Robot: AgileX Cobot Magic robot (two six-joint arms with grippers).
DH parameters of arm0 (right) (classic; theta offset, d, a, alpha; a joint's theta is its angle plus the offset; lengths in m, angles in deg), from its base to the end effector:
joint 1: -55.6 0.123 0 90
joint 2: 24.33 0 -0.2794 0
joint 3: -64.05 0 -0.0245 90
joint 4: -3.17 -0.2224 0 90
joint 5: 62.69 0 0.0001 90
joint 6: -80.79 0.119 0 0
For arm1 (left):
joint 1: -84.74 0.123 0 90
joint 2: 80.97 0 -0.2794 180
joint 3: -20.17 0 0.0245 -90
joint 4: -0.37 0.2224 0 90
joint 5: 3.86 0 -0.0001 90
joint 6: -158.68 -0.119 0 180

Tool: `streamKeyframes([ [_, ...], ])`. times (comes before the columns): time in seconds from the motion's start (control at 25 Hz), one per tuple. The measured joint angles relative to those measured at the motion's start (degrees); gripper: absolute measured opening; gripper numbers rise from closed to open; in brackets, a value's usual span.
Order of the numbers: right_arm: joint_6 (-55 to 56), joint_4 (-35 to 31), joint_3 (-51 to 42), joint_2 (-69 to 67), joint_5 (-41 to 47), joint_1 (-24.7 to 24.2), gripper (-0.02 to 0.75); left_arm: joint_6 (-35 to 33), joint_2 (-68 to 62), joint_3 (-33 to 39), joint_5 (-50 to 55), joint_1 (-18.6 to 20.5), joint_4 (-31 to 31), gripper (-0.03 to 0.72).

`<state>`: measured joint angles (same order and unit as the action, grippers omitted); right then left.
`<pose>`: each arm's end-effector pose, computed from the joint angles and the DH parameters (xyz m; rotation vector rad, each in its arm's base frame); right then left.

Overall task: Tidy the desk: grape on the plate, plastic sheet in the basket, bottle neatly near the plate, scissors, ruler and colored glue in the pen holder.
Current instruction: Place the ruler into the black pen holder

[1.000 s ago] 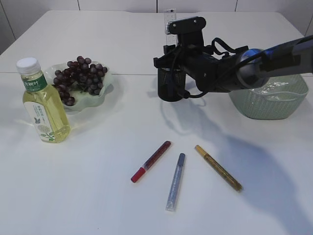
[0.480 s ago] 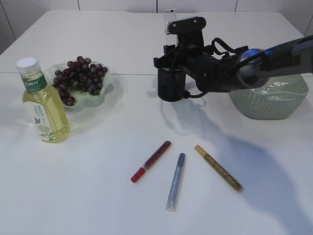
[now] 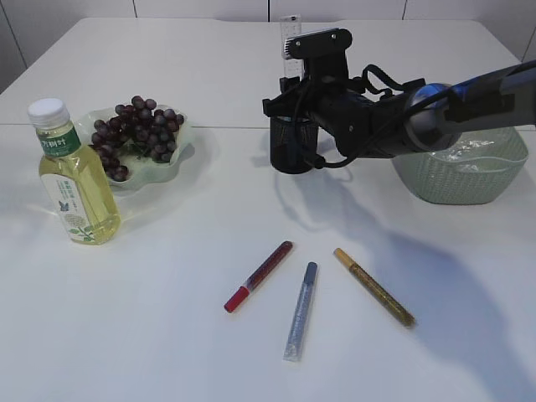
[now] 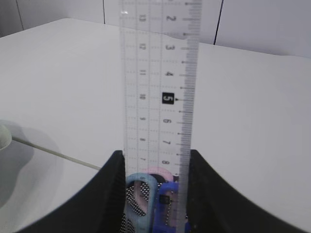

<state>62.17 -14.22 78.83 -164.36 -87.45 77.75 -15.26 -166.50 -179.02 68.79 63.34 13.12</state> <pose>0.4924 0.1844 0.1705 -0.2927 1.7474 0.1341 0.2410 -0.0675 0.4259 0.3040 2.3752 0.0645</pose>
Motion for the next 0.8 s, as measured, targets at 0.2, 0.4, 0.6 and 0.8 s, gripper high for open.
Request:
streamKeyframes([
  [0.2,0.0,0.4,0.0,0.0,-0.1,0.0,0.306,0.0,0.0,0.0,0.0,0.0,0.0,0.344],
  [0.4,0.0,0.8,0.0,0.0,-0.1,0.0,0.316,0.0,0.0,0.0,0.0,0.0,0.0,0.344],
  [0.6,0.0,0.9,0.0,0.0,-0.5,0.0,0.317,0.0,0.0,0.0,0.0,0.0,0.0,0.344],
  [0.8,0.0,0.9,0.0,0.0,-0.7,0.0,0.319,0.0,0.0,0.0,0.0,0.0,0.0,0.344],
])
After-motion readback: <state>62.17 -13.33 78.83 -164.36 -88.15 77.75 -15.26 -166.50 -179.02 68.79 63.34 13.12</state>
